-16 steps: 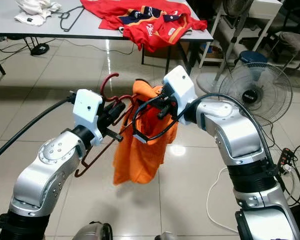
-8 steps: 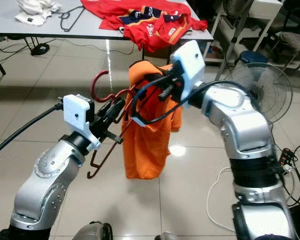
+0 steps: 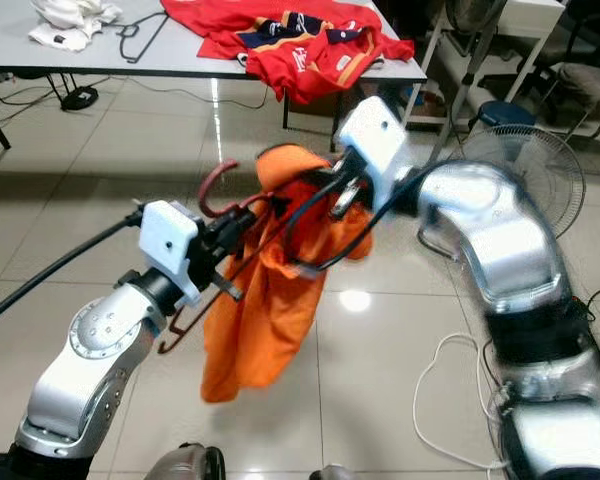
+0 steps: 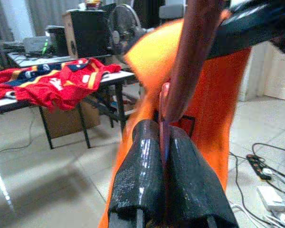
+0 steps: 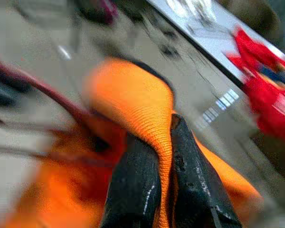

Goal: Hang hanger

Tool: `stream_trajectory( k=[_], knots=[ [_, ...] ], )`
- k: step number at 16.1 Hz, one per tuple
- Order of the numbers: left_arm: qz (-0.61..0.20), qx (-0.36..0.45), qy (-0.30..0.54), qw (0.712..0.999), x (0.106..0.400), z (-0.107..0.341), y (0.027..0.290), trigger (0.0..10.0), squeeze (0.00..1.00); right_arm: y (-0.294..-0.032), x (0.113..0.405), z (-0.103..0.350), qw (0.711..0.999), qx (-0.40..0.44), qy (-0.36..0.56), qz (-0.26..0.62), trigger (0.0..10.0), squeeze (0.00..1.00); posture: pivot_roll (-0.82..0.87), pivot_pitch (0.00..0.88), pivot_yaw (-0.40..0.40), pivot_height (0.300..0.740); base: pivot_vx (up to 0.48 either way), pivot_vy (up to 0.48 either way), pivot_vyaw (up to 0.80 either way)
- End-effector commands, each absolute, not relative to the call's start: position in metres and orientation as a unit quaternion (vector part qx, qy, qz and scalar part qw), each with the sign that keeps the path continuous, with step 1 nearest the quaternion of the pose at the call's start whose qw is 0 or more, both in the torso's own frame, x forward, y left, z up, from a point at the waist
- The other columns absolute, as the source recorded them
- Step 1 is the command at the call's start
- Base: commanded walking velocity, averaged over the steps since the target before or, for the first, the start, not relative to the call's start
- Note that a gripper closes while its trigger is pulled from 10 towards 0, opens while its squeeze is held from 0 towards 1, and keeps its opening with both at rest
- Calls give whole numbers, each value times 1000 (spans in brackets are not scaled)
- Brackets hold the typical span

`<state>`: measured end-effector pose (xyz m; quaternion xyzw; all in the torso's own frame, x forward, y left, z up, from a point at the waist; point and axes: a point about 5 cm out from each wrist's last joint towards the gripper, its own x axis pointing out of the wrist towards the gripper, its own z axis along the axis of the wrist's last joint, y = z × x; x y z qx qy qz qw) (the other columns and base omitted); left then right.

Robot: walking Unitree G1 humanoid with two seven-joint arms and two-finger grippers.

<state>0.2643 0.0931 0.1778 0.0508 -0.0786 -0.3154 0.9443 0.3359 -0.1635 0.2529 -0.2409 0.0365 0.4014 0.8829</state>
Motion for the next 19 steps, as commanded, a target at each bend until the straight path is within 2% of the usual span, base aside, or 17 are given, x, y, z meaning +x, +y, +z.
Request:
stream_trajectory(
  k=[1,3,4,5,6,9,11,14,15,17,19],
  knots=[
    [-333,51,-99,936,264,191,91,10000,0,-174,339,258,887,-257,35,383,10000,0,-68,82,-43,740,0,0,0],
    [-349,49,-89,932,264,193,89,10000,0,-166,334,262,878,-231,23,418,10000,0,-72,83,-41,740,0,0,0],
    [-336,46,-83,937,267,194,86,10000,0,-153,327,257,862,-230,20,451,10000,0,-72,84,-41,740,0,0,0],
    [-334,47,-81,938,268,193,85,10000,0,-150,326,255,858,-230,19,458,10000,0,-71,83,-42,740,0,0,0],
    [-333,69,-69,938,270,189,81,10000,0,-140,322,255,849,-225,7,477,10000,0,-71,84,-42,740,0,0,0],
    [-320,99,-40,942,271,179,78,10000,0,-129,318,257,839,-212,-10,500,10000,0,-74,84,-40,740,0,0,0],
    [-294,109,-36,949,275,177,81,10000,0,-126,316,261,841,-200,-17,502,10000,0,-77,87,-41,740,0,0,0],
    [-177,91,-36,979,291,181,96,10000,0,-119,313,258,846,-180,-2,501,10000,0,-78,88,-44,740,0,0,0],
    [-164,83,-36,982,293,183,97,10000,0,-119,314,256,850,-176,4,497,10000,0,-78,88,-44,740,0,0,0],
    [-136,9,-74,988,293,195,103,10000,0,-118,317,243,874,-158,24,458,10000,0,-78,87,-46,740,0,0,0],
    [-144,-4,-85,986,290,197,104,10000,0,-119,319,241,882,-154,23,445,10000,0,-80,89,-43,740,0,0,0]
  ],
)
